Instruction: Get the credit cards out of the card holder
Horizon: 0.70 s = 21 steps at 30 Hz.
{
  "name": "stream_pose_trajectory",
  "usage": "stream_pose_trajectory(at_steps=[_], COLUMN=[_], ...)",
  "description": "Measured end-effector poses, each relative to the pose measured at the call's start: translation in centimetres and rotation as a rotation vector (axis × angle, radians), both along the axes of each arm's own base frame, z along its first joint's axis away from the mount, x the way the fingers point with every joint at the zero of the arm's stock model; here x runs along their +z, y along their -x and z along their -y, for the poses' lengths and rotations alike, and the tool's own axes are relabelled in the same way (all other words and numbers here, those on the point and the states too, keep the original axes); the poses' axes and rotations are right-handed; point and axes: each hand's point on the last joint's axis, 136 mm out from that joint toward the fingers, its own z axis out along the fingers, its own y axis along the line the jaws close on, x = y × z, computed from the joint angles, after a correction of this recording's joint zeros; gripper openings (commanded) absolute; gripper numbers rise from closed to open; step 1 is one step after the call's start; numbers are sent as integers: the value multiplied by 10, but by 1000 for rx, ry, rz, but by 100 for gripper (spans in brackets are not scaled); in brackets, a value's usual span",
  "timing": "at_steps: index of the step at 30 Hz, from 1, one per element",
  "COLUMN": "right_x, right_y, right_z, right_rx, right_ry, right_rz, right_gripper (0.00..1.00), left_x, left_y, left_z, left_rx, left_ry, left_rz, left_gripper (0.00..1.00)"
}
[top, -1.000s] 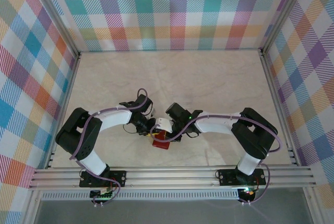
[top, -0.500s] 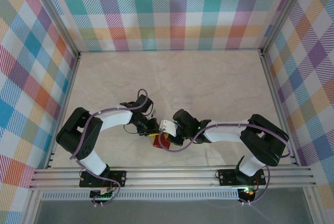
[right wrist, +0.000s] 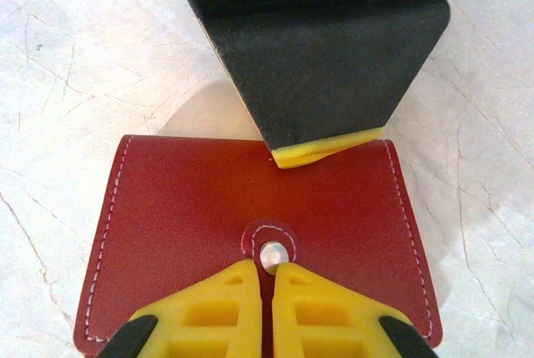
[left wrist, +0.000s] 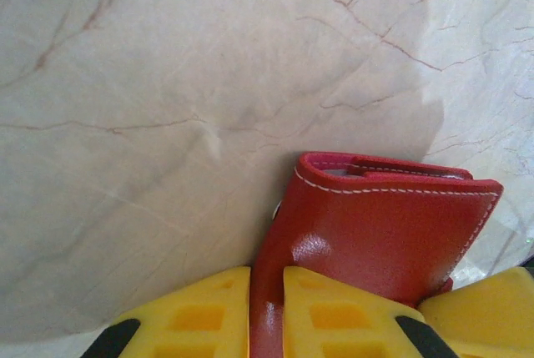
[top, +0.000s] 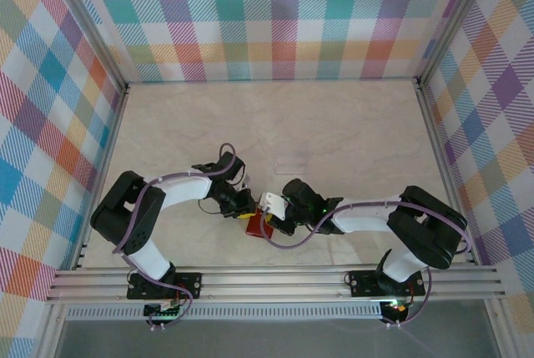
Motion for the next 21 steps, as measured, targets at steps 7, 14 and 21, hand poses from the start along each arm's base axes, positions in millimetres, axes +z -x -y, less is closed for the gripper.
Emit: stream_pose_trajectory(at_steps=[7,14,21], right_x=[5,5,29], right_y=[0,1,-2], right_z=[0,6,8], right_rx=[-10,-57,-181], right_ry=[-36,-21,-10], right_rz=[10,-32,-143], right_gripper=[13,41,48], left_x=[-3,2,5], left_y=[1,-1,-2], left_z=[-1,-1,-5], left_rx=[8,25,70], left_ry=[-3,4,4], left_rz=[-8,6,52], left_gripper=[15,17,21])
